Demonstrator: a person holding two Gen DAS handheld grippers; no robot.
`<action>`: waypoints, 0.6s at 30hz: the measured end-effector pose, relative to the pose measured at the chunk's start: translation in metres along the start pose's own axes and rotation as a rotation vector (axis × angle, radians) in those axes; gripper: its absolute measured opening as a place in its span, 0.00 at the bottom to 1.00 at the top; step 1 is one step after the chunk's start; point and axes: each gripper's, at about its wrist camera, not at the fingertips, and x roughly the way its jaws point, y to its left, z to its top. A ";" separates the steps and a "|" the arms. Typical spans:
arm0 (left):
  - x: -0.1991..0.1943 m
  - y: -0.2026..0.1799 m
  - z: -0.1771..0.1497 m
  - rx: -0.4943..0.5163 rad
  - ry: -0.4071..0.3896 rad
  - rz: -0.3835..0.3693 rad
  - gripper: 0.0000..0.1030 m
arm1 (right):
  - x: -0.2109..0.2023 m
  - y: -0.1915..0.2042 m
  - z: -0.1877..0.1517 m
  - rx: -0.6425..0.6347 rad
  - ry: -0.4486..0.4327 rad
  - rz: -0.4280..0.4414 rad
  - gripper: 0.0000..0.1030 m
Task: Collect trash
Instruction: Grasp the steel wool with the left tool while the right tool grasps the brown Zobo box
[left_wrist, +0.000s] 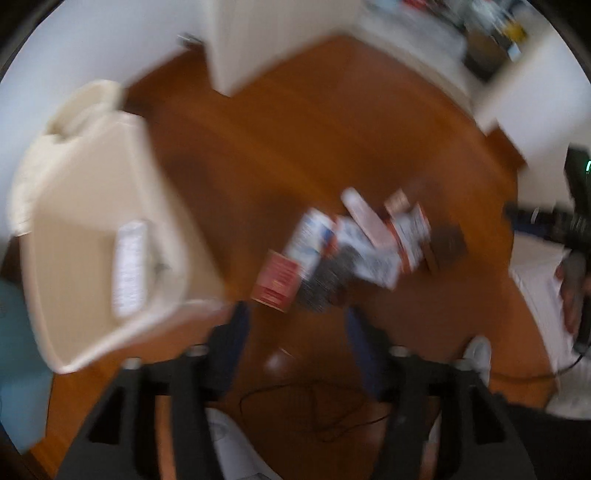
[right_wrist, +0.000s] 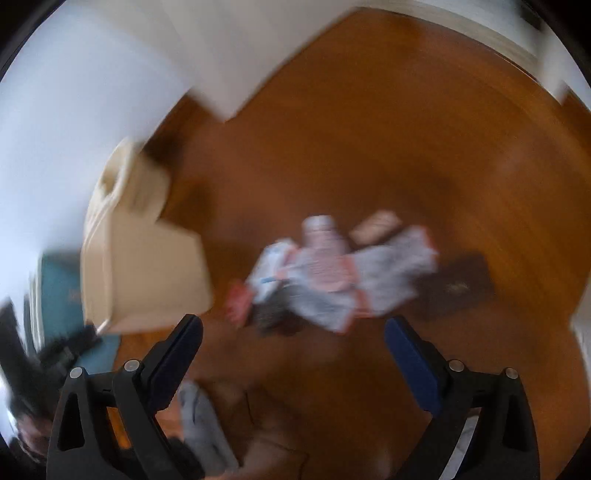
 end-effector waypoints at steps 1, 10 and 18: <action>0.019 -0.012 -0.001 0.016 0.017 0.009 0.71 | 0.001 -0.015 -0.005 0.014 -0.009 -0.007 0.97; 0.165 -0.059 0.009 0.023 0.173 0.043 0.71 | 0.066 -0.151 -0.017 0.277 0.020 0.000 0.97; 0.169 -0.061 0.028 -0.044 0.089 0.019 1.00 | 0.128 -0.222 -0.016 0.720 -0.017 0.004 0.97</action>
